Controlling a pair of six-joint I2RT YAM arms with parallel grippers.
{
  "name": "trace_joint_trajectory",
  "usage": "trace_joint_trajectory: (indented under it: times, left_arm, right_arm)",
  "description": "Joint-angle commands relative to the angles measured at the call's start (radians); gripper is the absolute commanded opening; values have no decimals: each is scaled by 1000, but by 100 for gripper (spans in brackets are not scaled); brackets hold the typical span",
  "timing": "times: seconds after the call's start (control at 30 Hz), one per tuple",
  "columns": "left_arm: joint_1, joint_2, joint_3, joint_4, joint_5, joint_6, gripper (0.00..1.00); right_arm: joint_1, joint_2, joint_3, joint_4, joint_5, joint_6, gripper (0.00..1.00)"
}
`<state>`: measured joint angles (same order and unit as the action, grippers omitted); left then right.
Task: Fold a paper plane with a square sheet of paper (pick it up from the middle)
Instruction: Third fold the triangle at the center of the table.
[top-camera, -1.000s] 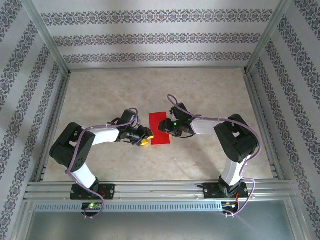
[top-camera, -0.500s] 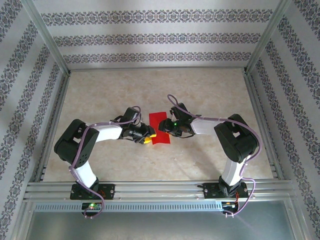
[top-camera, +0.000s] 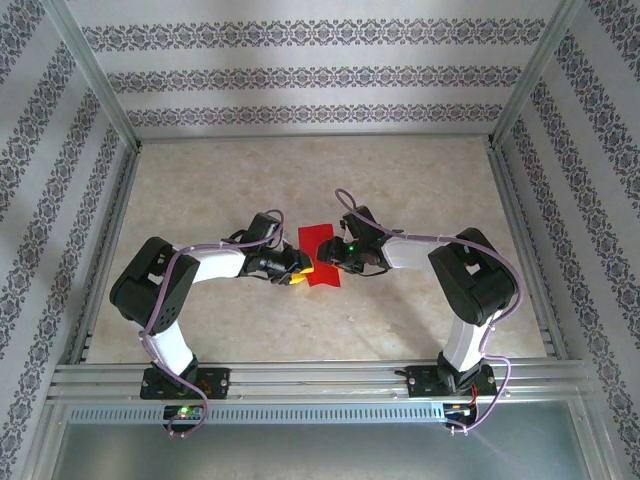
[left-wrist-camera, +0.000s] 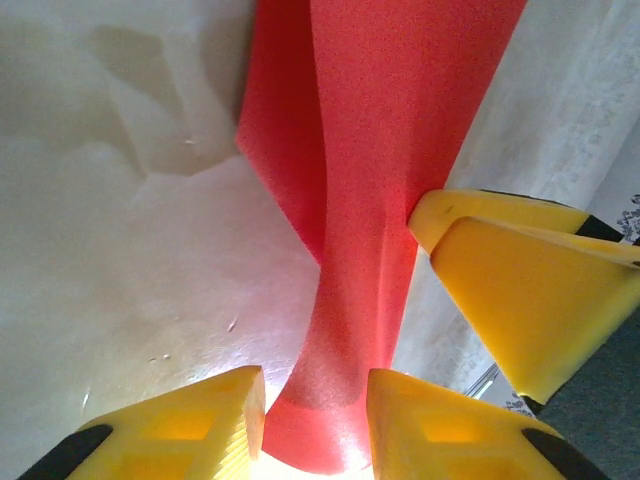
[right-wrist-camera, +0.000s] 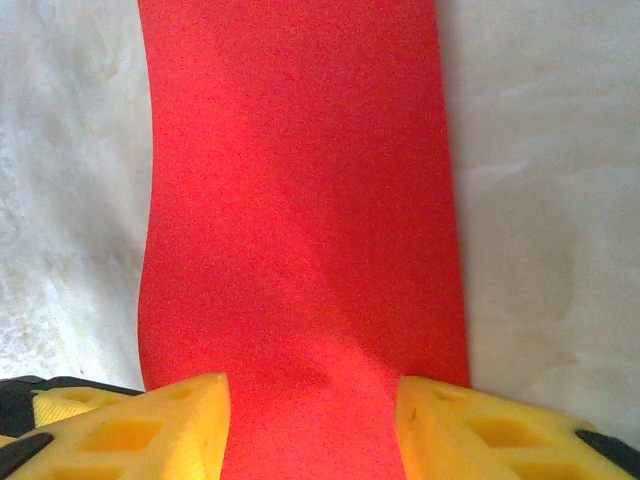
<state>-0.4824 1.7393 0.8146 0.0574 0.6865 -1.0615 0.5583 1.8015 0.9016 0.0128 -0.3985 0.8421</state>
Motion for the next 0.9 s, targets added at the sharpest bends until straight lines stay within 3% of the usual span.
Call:
trace_joint_trajectory:
  times: [0.0, 0.5, 0.73, 0.87]
  left_arm:
    - [17, 8, 42, 28, 21, 64, 32]
    - [50, 50, 63, 37, 44, 106, 28]
    - [50, 41, 66, 11, 39, 31, 13]
    - [50, 22, 65, -9, 22, -4, 4]
  right_arm:
    - [-6, 49, -43, -71, 40, -9, 52]
    - [-6, 48, -38, -73, 36, -12, 52]
    - [-17, -10, -35, -25, 27, -50, 51]
    - [-29, -95, -8, -12, 31, -159, 52]
